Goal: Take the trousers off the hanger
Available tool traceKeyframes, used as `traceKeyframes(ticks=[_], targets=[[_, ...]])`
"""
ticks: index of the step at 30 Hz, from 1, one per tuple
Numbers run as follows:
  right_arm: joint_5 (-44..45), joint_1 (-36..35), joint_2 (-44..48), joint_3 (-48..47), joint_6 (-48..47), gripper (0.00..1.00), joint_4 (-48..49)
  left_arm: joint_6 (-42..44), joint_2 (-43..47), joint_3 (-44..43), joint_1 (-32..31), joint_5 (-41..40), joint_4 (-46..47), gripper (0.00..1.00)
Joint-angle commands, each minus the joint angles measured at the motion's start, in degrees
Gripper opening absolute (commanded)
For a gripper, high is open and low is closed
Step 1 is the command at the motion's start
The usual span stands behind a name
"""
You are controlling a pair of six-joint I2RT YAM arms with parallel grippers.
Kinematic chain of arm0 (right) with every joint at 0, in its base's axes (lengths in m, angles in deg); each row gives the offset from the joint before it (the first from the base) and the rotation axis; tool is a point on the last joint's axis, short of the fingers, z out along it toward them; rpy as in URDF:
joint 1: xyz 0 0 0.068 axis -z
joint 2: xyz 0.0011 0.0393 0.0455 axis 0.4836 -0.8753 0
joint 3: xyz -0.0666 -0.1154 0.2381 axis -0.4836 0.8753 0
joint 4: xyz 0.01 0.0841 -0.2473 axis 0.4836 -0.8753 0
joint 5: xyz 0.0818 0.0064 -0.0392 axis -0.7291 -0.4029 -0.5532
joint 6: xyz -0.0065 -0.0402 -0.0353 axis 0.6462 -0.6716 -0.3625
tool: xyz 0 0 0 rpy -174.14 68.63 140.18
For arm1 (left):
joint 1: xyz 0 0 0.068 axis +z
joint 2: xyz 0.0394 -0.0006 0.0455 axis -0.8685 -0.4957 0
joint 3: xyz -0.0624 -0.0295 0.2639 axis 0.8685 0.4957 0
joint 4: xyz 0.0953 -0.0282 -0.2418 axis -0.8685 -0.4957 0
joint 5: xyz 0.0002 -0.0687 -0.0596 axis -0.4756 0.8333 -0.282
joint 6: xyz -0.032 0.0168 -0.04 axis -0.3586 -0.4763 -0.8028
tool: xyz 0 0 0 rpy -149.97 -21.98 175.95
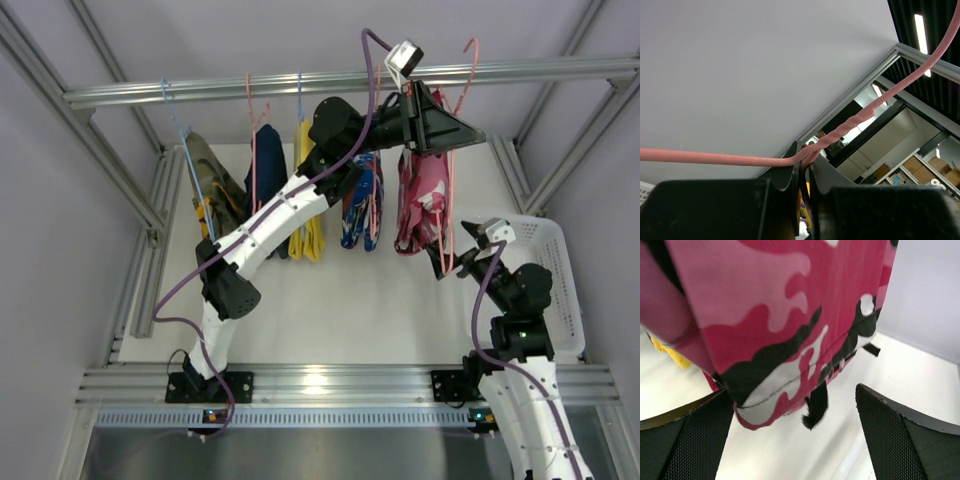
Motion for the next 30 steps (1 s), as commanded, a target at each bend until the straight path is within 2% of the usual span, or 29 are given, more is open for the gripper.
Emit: traceKeyframes(ticks=[1, 5, 9, 11, 15, 22, 25, 30], targets=[[-0.05, -0.81, -2.58, -0.03, 0.08, 1.00, 3.17, 4.17, 4.94, -4.50, 0.74, -1.28, 12.52, 0.00], [-5.49, -0.81, 2.75, 0.49, -4.31, 1.00, -1.29, 3.91, 5.90, -2.48, 0.92, -1.01, 12.43, 0.00], [-4.19, -0.81, 6.11, 0.41, -6.52, 1.00, -7.54, 2.68, 5.55, -2.30, 1.36, -1.71, 12.25, 0.00], [-3.31, -0.81, 6.29, 0.93, -6.43, 1.00, -7.47, 2.50, 5.38, -2.48, 1.27, -1.98, 12.43, 0.00], [-3.21, -0.81, 4.27, 2.25, -3.72, 1.00, -2.99, 2.68, 5.38, -2.48, 1.18, -2.24, 11.64, 0.00], [-0.31, -0.90, -7.23, 1.73, 0.24, 1.00, 12.89, 2.86, 6.25, -1.95, 0.65, -2.24, 11.37, 0.00], [-0.84, -1.25, -10.57, 0.68, 2.53, 0.99, 16.61, 2.94, 6.26, -1.86, 0.48, -2.24, 11.02, 0.00], [3.11, -3.71, -13.83, -0.47, 4.28, 0.99, 22.59, 2.50, 6.08, -0.90, -0.14, -2.42, 11.28, 0.00]])
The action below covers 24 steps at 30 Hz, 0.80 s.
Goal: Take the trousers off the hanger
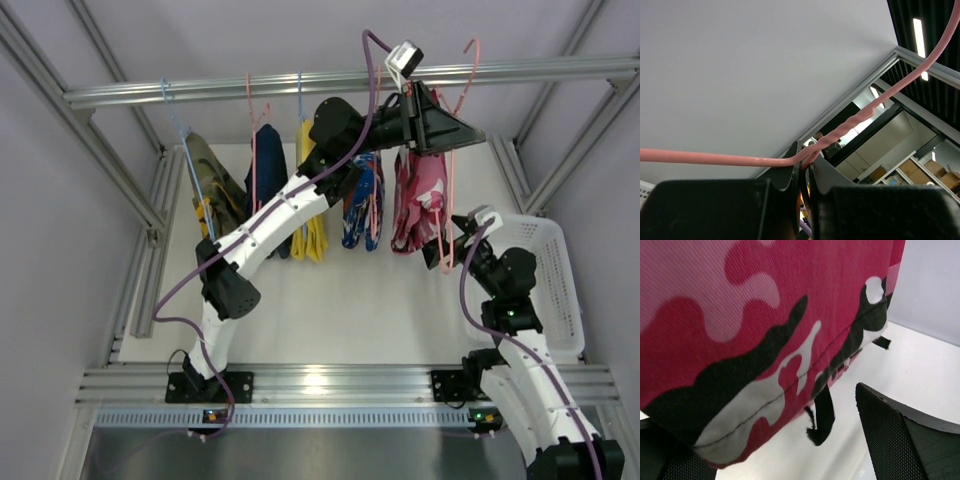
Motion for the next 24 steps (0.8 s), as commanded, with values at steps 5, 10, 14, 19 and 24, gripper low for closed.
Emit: traceKeyframes(ticks=[5, 10, 14, 19, 24], targets=[[6.23, -5.89, -1.43, -4.87, 3.93, 0.99, 13.40, 3.42, 6.08, 0.64, -0.66, -2.66, 11.09, 0.00], [9.40, -7.30, 0.76, -5.14, 4.46, 1.00, 15.51, 2.72, 6.08, 1.61, -0.84, -2.84, 11.61, 0.00], [11.51, -7.39, -0.28, -5.22, 3.84, 1.00, 18.50, 1.66, 6.61, 3.37, -1.63, -2.66, 11.88, 0.00], [10.29, -7.31, -3.97, -5.14, 4.19, 0.99, 24.12, 1.05, 7.13, 3.89, -2.68, -2.49, 12.14, 0.00], [10.11, -7.31, -5.12, -6.45, 4.29, 0.87, 27.55, 0.17, 8.45, 7.41, -4.00, -2.05, 12.76, 0.00]])
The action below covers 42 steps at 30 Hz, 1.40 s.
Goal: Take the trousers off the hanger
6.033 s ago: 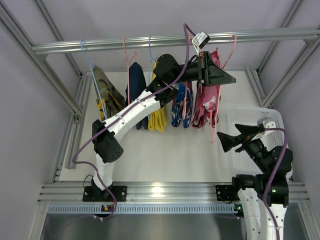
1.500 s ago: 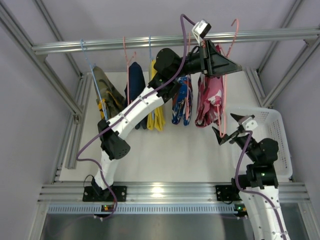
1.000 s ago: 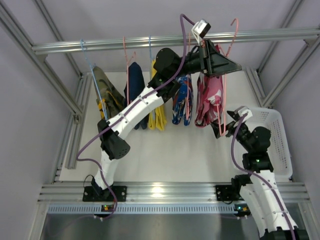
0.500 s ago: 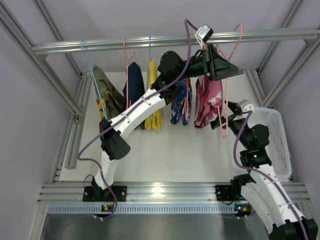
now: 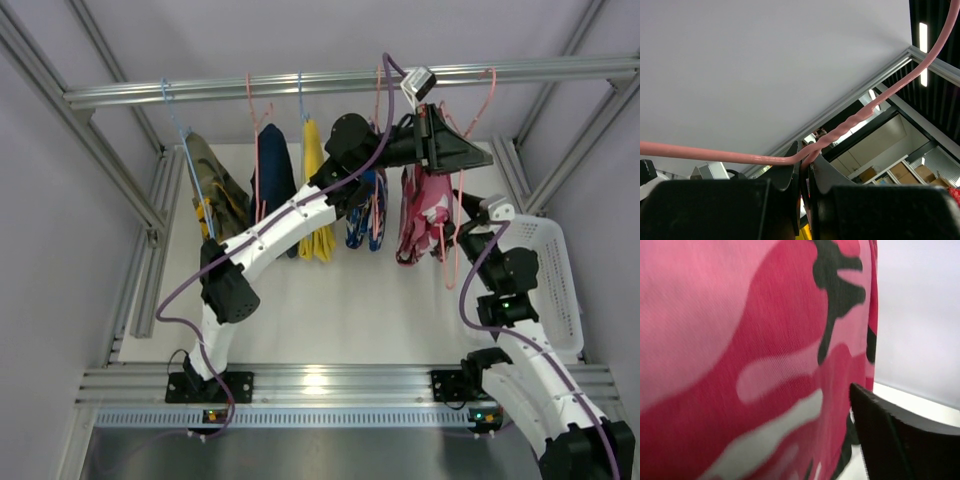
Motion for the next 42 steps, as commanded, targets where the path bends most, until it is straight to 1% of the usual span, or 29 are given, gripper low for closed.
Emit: traceKeyframes(ticks=[1, 2, 4, 5, 8, 11, 16, 17, 18, 20, 24, 28, 35, 42], targets=[[0.36, -1.12, -0.05, -4.16, -0.35, 0.81, 8.98, 0.28, 7.53, 0.20, -1.43, -0.80, 10.92, 0.00], [0.97, -1.03, 0.13, -4.51, -0.87, 0.68, 8.72, 0.28, 7.54, 0.29, -1.43, -0.71, 11.01, 0.00], [1.33, -1.03, 0.91, -6.18, -1.14, 0.51, 7.31, 0.80, 7.54, 0.55, -1.43, -0.71, 10.75, 0.00], [0.98, -1.03, 1.44, -6.71, -1.58, 0.32, 6.52, 1.15, 7.54, 0.64, -1.34, -0.45, 10.57, 0.00], [2.11, -1.03, 4.51, -9.34, -1.58, 0.01, 0.99, 2.03, 8.06, 1.95, -0.99, -0.19, 10.31, 0.00], [3.43, -1.03, 8.73, -11.36, -1.58, 0.00, -5.16, 2.91, 9.29, 4.24, -0.46, 0.43, 9.78, 0.00], [5.63, -1.03, 14.70, -16.11, -1.58, 0.00, -13.51, 5.63, 11.66, 12.23, 0.68, 3.06, 10.74, 0.00], [6.42, -1.03, 15.15, -16.98, -1.58, 0.00, -15.96, 6.25, 12.01, 13.46, 0.94, 3.33, 10.74, 0.00], [6.77, -1.03, 15.51, -18.73, -1.58, 0.00, -16.94, 6.52, 12.54, 15.73, 1.12, 3.50, 10.66, 0.00], [8.00, -1.03, 16.30, -20.50, -0.80, 0.00, -19.05, 7.22, 12.89, 17.59, 1.65, 3.77, 10.74, 0.00], [9.76, -1.03, 16.13, -24.98, 0.62, 0.00, -20.90, 8.01, 12.81, 19.71, 2.00, 4.21, 11.36, 0.00], [11.35, -1.03, 16.04, -26.48, 0.88, 0.00, -21.08, 8.62, 12.63, 20.50, 2.09, 4.21, 11.01, 0.00], [12.93, -1.03, 15.25, -31.22, 1.32, 0.00, -21.08, 12.57, 13.16, 22.52, 2.88, 3.33, 6.27, 0.00], [14.77, -1.03, 14.89, -39.39, -0.87, 0.00, -22.31, 16.36, 12.99, 23.32, 2.97, 2.54, 2.57, 0.00]])
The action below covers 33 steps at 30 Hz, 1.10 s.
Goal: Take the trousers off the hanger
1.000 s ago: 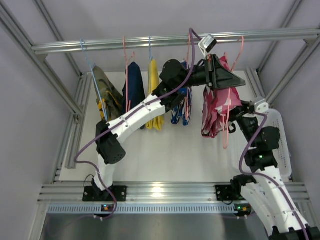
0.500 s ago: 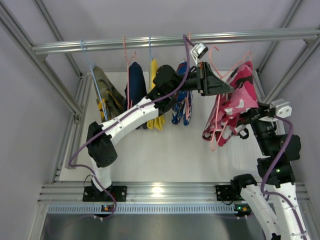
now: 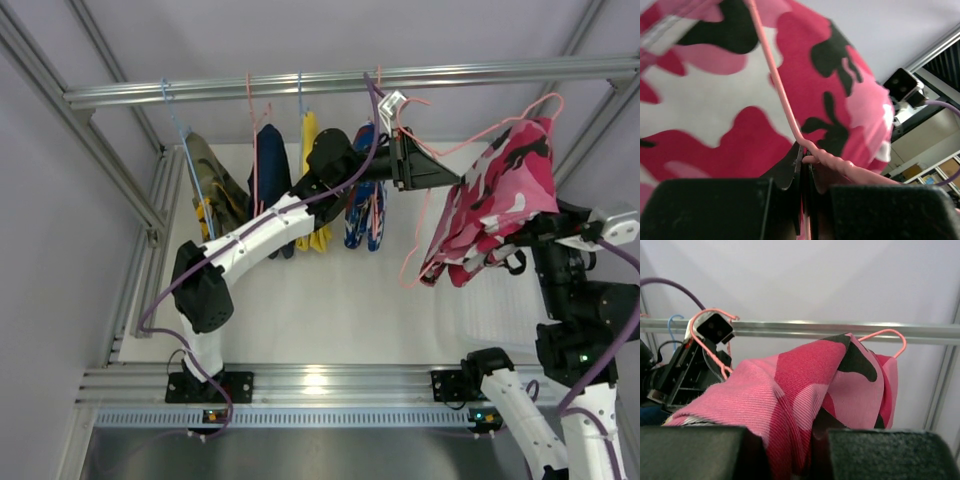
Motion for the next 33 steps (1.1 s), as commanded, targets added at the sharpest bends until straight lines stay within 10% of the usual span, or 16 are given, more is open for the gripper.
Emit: traceKeyframes(ticks=[1, 24, 33], targets=[[2.38, -0.77, 1.41, -9.24, -1.16, 0.00, 9.97, 3.99, 2.49, 0.96, -0.05, 0.05, -2.06, 0.00], [-1.31, 4.33, -1.48, -34.73, -10.21, 0.00, 3.38, 15.15, 1.70, -0.71, -1.37, -9.71, -20.79, 0.00], [24.95, 5.82, -5.27, -34.13, -33.13, 0.00, -17.60, 16.56, 3.72, -1.59, -1.45, -6.98, -16.92, 0.00]])
